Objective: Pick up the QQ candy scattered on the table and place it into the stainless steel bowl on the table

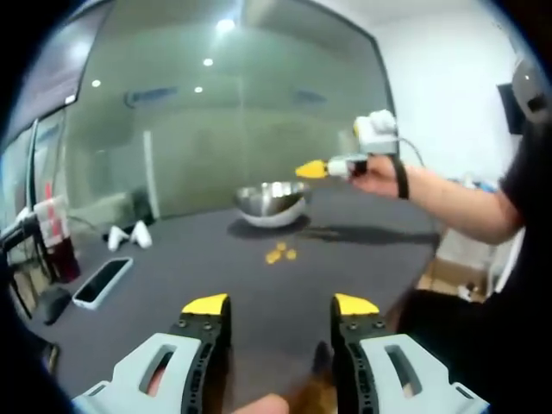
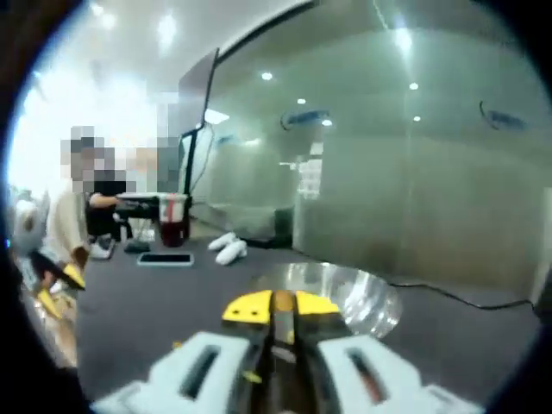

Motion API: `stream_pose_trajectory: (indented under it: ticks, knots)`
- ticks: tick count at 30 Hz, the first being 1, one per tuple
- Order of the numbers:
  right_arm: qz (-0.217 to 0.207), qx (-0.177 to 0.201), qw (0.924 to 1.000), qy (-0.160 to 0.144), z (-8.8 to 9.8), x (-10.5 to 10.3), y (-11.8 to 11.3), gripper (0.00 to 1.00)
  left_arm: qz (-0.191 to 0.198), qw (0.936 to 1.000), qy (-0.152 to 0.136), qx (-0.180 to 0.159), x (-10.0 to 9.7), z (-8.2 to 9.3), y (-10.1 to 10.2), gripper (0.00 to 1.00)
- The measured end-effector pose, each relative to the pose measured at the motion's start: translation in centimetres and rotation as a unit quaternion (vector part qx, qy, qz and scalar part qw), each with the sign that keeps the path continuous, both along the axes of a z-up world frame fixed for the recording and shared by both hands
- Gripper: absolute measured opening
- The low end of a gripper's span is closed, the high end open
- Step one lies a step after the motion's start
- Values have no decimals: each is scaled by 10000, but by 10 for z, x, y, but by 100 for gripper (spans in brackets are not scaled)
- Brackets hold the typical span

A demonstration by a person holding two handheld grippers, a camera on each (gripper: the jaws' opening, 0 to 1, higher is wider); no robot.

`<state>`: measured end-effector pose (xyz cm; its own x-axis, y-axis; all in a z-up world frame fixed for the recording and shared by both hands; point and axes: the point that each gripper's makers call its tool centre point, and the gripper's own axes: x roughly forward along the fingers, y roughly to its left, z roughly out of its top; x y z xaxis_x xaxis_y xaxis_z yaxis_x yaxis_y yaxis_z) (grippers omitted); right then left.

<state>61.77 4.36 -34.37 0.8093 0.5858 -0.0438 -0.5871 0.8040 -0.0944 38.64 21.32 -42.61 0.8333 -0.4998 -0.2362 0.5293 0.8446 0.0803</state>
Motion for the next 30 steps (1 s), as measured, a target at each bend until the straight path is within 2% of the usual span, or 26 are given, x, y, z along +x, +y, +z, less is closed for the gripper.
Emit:
stream_pose_trajectory:
  ticks: [4,7,14,21,25,30]
  knots:
    - [-248,66,9996,120,-3,21,-4,9,-3,10000,-15,-10,0,1,0,48]
    - [-358,90,9992,156,-5,28,-6,9,-11,10000,-16,-6,-1,2,0,48]
    - [-385,71,9989,256,-12,35,-6,9,63,10000,24,-24,-2,-2,5,48]
    - [-356,69,9986,385,-17,41,-4,10,12,10000,38,-2,-2,-4,2,48]
    - [-335,159,9983,440,-18,44,-5,25,34,10000,34,-26,-1,-3,3,48]
    - [-267,107,9985,474,-23,40,-1,25,38,10000,43,-33,-1,-4,3,48]
